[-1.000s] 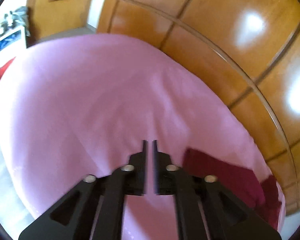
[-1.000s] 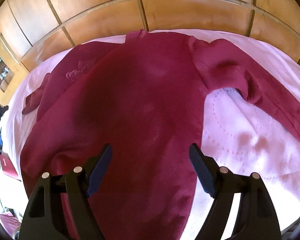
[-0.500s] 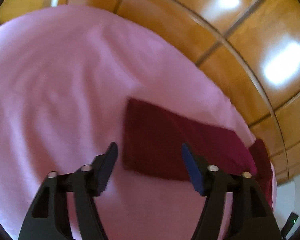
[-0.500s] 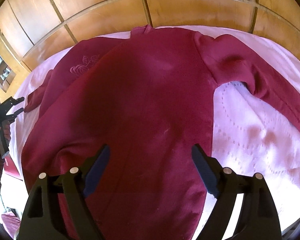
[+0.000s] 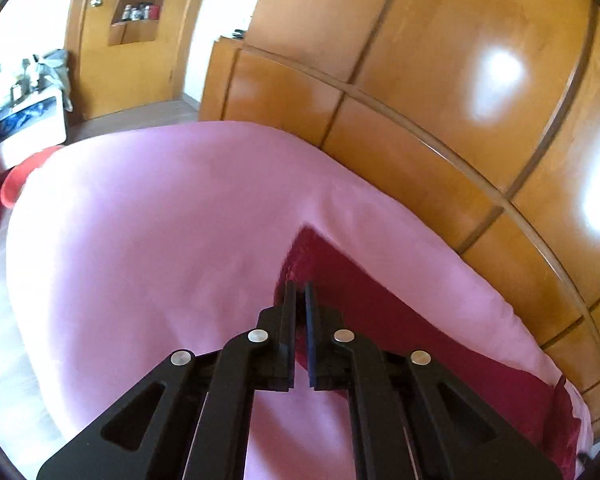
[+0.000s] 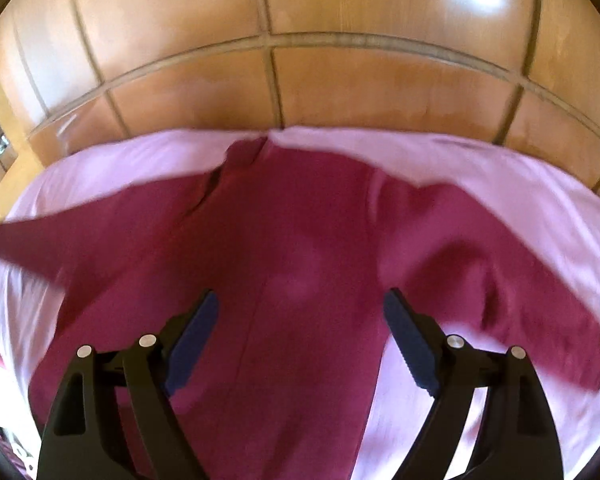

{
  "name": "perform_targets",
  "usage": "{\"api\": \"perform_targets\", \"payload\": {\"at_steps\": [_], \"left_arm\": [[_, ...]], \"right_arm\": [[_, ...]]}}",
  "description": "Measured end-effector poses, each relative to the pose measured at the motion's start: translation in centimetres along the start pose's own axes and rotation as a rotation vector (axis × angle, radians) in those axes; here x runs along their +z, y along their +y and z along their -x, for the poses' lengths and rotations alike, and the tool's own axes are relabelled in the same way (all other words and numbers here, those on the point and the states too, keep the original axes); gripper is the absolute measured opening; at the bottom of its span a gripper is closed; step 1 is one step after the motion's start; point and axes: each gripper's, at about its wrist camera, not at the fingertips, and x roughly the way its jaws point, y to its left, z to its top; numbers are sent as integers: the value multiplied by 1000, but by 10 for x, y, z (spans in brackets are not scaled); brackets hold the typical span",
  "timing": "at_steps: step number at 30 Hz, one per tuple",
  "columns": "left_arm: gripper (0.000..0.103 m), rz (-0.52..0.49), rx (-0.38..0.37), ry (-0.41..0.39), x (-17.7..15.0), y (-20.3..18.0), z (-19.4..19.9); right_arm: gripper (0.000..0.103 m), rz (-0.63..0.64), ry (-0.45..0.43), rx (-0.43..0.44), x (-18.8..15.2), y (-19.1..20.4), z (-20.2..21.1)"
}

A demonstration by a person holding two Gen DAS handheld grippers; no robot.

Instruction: Fold small clothes

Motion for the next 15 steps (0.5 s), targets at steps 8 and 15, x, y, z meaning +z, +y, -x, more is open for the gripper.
{"api": "perform_targets", "payload": {"at_steps": [8, 15], "left_arm": [[0, -142, 39, 84, -35, -11, -11], [72, -240, -24, -10, -29, -53, 9]], "right_arm": [[84, 123, 39, -110, 91, 19, -85], [91, 211, 164, -137, 105, 14, -146]]}}
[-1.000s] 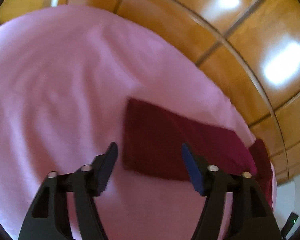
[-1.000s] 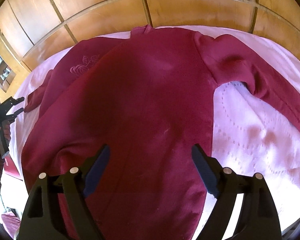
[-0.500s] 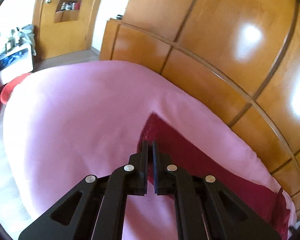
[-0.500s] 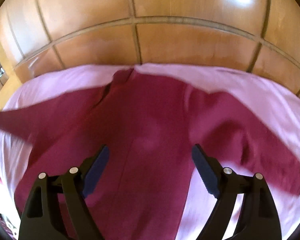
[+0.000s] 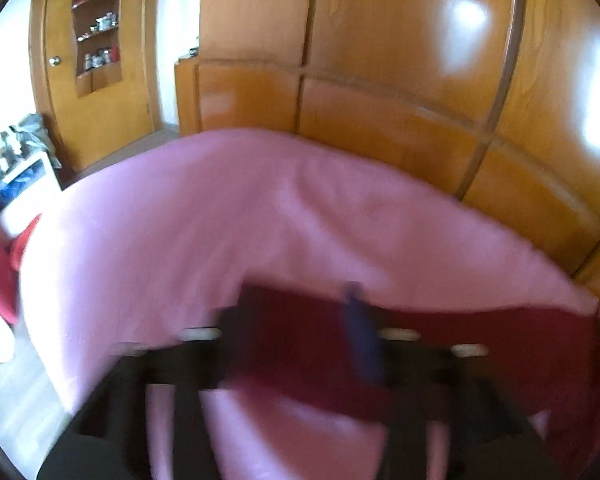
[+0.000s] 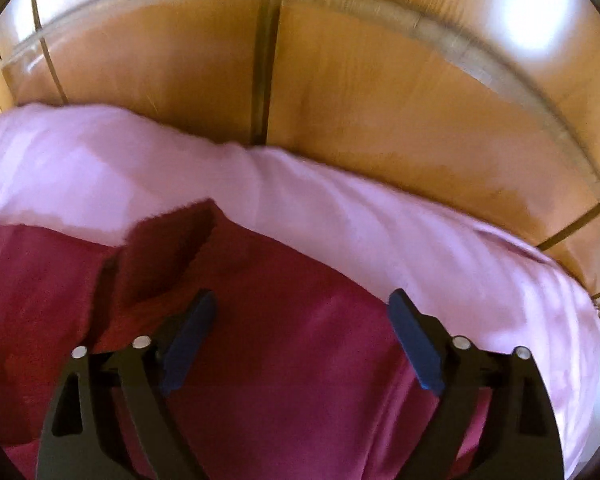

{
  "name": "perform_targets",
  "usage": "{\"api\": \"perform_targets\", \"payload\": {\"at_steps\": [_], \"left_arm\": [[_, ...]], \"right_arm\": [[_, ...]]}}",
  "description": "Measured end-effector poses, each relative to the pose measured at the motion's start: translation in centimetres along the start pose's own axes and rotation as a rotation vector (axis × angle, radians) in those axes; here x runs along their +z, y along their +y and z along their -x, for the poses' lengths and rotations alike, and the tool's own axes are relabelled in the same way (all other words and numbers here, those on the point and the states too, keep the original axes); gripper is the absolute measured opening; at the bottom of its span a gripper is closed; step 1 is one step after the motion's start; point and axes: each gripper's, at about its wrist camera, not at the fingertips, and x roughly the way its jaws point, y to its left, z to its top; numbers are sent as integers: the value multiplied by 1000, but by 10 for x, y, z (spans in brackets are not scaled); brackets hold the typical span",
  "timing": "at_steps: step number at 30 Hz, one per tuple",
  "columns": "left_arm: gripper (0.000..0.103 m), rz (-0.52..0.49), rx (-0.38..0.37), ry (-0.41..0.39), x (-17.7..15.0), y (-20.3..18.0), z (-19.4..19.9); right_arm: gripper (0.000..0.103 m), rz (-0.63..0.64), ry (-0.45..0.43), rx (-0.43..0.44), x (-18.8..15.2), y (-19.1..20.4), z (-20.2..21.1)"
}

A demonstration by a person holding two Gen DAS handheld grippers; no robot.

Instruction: Fold small clothes

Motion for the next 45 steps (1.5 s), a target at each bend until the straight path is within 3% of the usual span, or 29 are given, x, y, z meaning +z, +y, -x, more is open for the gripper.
{"api": "perform_targets", "payload": {"at_steps": [2, 4, 7, 9, 12, 15, 17, 19, 21, 25, 27, 31, 32, 34, 35, 36, 38, 41, 45], "left_arm": [[76, -55, -127, 2, 3, -30, 0], [76, -158, -180, 29, 0, -65, -8], [76, -337, -275, 90, -15, -132, -28], [76, -428, -316, 150, -28, -176, -50], [76, -498, -361, 225, -45, -222, -82], [73, -561, -422, 277, -55, -260, -111], [69, -596, -444, 310, -67, -278, -120], [47, -653, -423, 281, -78, -290, -120], [8, -649, -447, 277, -80, -292, -122], [3, -600, -409, 202, -67, -287, -115], [3, -539, -349, 144, -49, -281, -112], [3, -453, -235, 125, -21, -276, -128], [3, -460, -206, 138, -20, -279, -134], [5, -457, -166, 188, -21, -284, -145], [5, -440, -177, 201, -19, -280, -144], [5, -407, -195, 205, -18, -276, -140], [5, -352, -222, 197, -16, -264, -129], [5, -278, -276, 214, -26, -238, -107], [5, -232, -442, 276, -63, -200, -63]], "right_arm": [[92, -15, 26, 15, -1, -6, -14], [90, -35, 31, 58, -6, -11, -22], [59, -15, 4, 100, -12, -11, -16], [28, 19, -10, 90, -15, -9, -10], [13, 32, -25, 79, -19, -16, -3], [11, 22, -42, 89, -24, -24, 4], [10, 28, -55, 82, -26, -25, 8], [9, 31, -77, 71, -27, -27, 17], [8, 26, -102, 52, -26, -26, 26], [8, -10, -186, 12, -21, -36, 51], [8, -43, -228, -16, -16, -43, 61], [10, -115, -203, -30, -6, -50, 50], [14, -116, -190, -32, -4, -46, 44], [35, -127, -166, -60, -4, -40, 36], [55, -153, -160, -58, -7, -40, 36], [60, -171, -170, -50, -14, -44, 44], [62, -186, -191, -40, -25, -49, 56], [64, -231, -184, 25, -67, -68, 83], [64, -279, -125, 172, -135, -80, 107]]}}
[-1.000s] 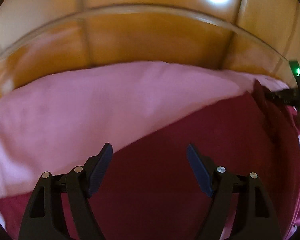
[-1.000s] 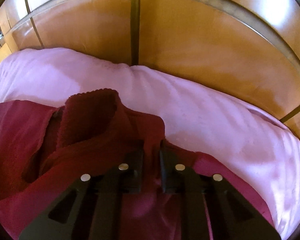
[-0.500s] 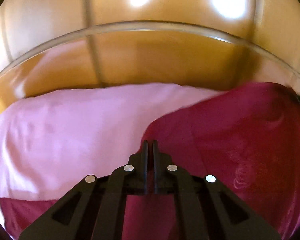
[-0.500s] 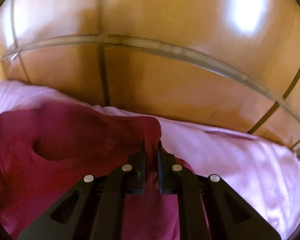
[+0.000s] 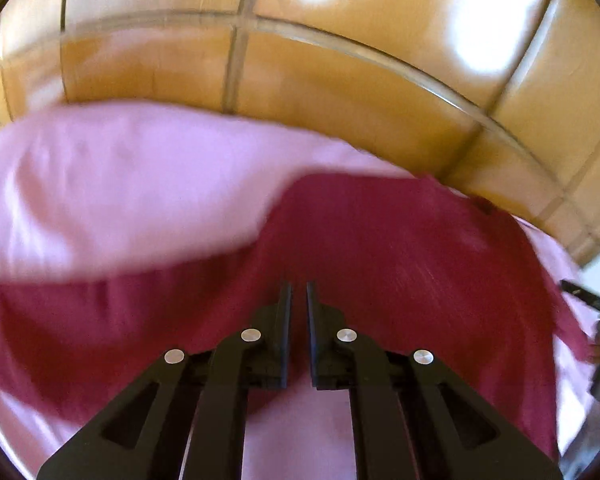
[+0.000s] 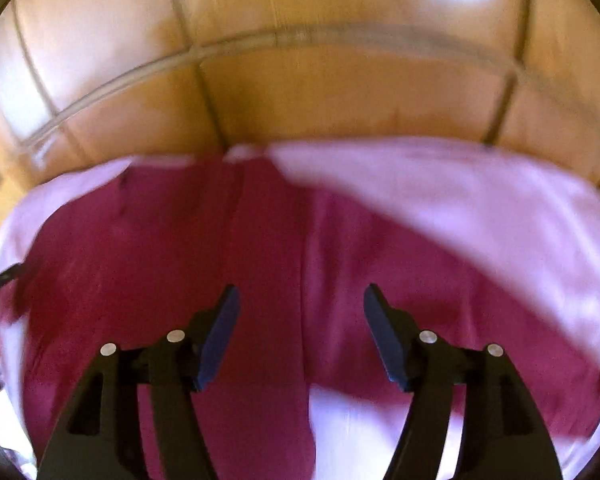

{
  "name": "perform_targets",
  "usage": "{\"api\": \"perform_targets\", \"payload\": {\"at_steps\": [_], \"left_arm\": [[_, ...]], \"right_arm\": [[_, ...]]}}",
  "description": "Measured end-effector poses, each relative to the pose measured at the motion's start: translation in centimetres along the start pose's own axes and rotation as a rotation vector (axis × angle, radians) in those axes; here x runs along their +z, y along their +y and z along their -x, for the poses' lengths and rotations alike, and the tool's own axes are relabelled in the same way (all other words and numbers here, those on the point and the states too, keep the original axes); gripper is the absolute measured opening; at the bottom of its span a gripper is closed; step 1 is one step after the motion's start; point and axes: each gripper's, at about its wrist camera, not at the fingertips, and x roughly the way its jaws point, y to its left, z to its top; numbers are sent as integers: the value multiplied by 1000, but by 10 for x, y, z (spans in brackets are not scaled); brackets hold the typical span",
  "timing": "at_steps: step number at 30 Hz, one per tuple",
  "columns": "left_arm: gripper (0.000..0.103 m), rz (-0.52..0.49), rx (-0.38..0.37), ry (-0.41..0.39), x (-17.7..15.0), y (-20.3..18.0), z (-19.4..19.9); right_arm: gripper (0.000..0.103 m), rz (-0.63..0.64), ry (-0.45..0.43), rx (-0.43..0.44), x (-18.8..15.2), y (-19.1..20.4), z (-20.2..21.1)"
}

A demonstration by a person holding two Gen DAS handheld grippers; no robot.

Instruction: Fold small clothes

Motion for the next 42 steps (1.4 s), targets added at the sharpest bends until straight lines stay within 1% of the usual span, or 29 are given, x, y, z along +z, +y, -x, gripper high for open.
{"api": "perform_targets", "payload": {"at_steps": [2, 3, 4, 5, 6, 8, 9, 12, 13, 14, 15, 16, 17, 18, 19, 20, 22, 23, 25, 26, 28, 29, 31, 35, 36, 38, 40, 41, 42], "left_arm": [[5, 9, -73, 22, -29, -1, 14], [5, 14, -120, 42, -49, 0, 23], [5, 14, -151, 63, -68, -1, 31], [5, 13, -170, 76, -80, -1, 36], [5, 19, -209, 94, -97, -2, 45], [5, 28, -261, 127, -128, -5, 59], [5, 31, -273, 133, -139, -7, 65], [5, 60, -363, 159, -173, -13, 80], [5, 53, -365, 165, -182, -16, 82], [5, 40, -367, 166, -192, -22, 85], [5, 41, -383, 168, -198, -25, 88], [5, 45, -396, 172, -200, -26, 87], [5, 51, -404, 177, -201, -25, 86], [5, 53, -407, 184, -205, -27, 84], [5, 53, -408, 186, -207, -30, 82], [5, 53, -410, 184, -207, -33, 80], [5, 67, -431, 179, -209, -33, 80], [5, 77, -440, 179, -209, -34, 79], [5, 80, -452, 172, -209, -38, 72], [5, 70, -456, 164, -207, -40, 72], [0, 32, -444, 150, -205, -46, 74], [0, 12, -434, 138, -203, -49, 75], [0, -25, -420, 115, -200, -53, 83], [0, -36, -425, 51, -184, -42, 110], [0, -34, -420, 33, -180, -37, 120], [0, -33, -403, 28, -179, -27, 130], [0, -19, -348, 49, -186, -18, 132], [0, 2, -355, 73, -193, -13, 130], [15, 18, -369, 86, -197, -10, 129]], "right_arm": [[64, -41, 68, 74, -47, -9, 20], [65, -56, 90, 99, -64, -11, 29], [66, -74, 117, 128, -82, -14, 35], [70, -92, 147, 156, -100, -15, 43], [71, -118, 181, 195, -122, -16, 51], [72, -165, 205, 255, -152, -17, 64], [72, -179, 216, 282, -172, -15, 73], [73, -195, 262, 337, -208, -2, 78], [73, -184, 269, 343, -214, 4, 79], [69, -159, 268, 351, -222, 14, 83], [57, -146, 267, 358, -224, 19, 83], [51, -136, 267, 359, -226, 25, 83], [42, -126, 265, 346, -228, 32, 84], [27, -117, 261, 336, -228, 34, 81], [18, -106, 257, 324, -228, 37, 79], [11, -100, 257, 318, -225, 40, 75], [9, -80, 237, 300, -220, 46, 75], [8, -67, 225, 293, -219, 42, 79], [8, -40, 186, 278, -212, 47, 92], [8, -32, 167, 274, -209, 48, 97], [7, -19, 121, 261, -202, 49, 112], [7, -15, 107, 254, -201, 48, 116], [6, -4, 75, 228, -199, 42, 129], [6, -24, 18, 165, -201, 26, 150], [6, -31, 17, 164, -205, 20, 153], [6, -44, 44, 140, -215, 11, 149], [6, -60, 96, 117, -222, 4, 131], [6, -62, 119, 102, -228, 2, 124], [6, -69, 139, 89, -233, 1, 113]]}}
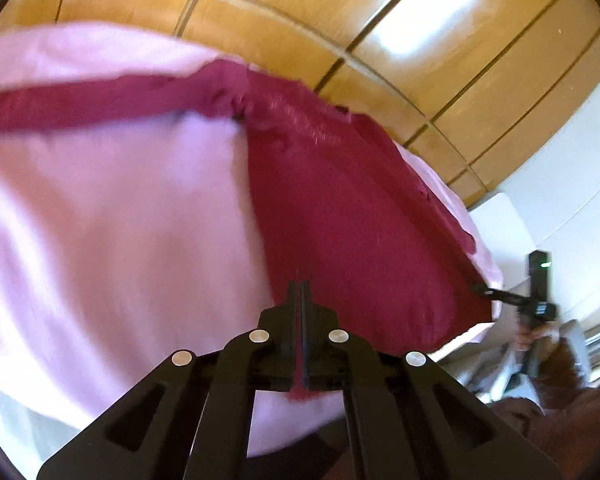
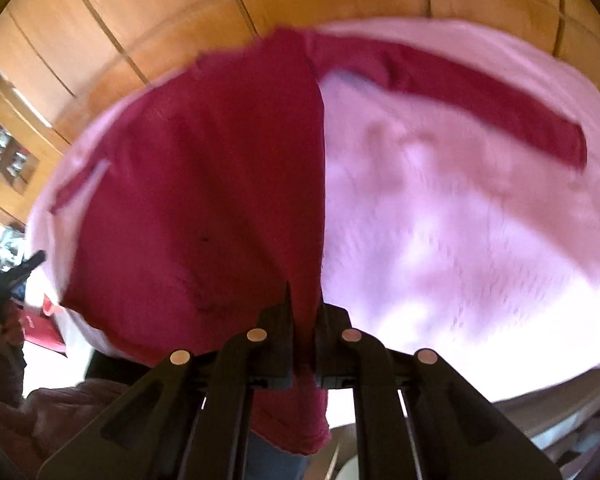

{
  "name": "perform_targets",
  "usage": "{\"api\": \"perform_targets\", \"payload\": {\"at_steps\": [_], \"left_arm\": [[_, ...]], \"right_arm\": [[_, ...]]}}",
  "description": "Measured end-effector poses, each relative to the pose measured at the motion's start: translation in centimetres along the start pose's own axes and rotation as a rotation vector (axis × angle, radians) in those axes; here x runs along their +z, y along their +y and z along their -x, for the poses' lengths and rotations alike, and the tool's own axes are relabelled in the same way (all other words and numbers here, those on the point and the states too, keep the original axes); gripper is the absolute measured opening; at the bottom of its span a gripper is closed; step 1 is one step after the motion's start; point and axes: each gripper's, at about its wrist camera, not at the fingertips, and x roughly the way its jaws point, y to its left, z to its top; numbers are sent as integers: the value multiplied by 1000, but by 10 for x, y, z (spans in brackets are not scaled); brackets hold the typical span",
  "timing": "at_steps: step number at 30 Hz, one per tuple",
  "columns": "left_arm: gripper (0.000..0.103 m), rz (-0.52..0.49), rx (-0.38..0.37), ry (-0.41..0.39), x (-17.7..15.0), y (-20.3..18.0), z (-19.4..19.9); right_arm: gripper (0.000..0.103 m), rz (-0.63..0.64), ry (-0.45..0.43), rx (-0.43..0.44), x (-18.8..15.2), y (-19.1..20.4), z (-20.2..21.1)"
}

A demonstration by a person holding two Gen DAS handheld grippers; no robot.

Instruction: Fold small clothes

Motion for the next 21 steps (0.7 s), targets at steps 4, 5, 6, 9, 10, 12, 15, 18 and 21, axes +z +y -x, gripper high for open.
{"api": "perform_targets", "payload": {"at_steps": [4, 5, 6, 9, 10, 12, 15, 18, 21], "left_arm": [[62, 79, -29, 4, -18, 9, -5], [62, 83, -33, 18, -19, 8, -9], [62, 81, -24, 30, -21, 8, -17], [62, 74, -43, 67, -23, 5, -32], [53, 66, -49, 77, -24, 2, -37], [13, 19, -34, 111, -27, -6, -48], [7, -1, -9, 104, -28, -7, -47], [6, -19, -22, 58, -21, -6, -20], [6, -56, 12, 48, -23, -4, 6]], "right_arm": [[6, -41, 27, -1, -6, -6, -26], [6, -45, 29, 1, -6, -6, -28], [7, -50, 31, 4, -6, -8, -30], [7, -61, 33, 12, -6, -8, -36], [7, -65, 34, 14, -5, -8, -36], [7, -68, 35, 15, -4, -10, -37], [7, -45, 41, 2, -1, -5, -33], [6, -1, 17, 11, 1, -4, -12], [6, 63, 5, 27, -1, 2, 4]]}}
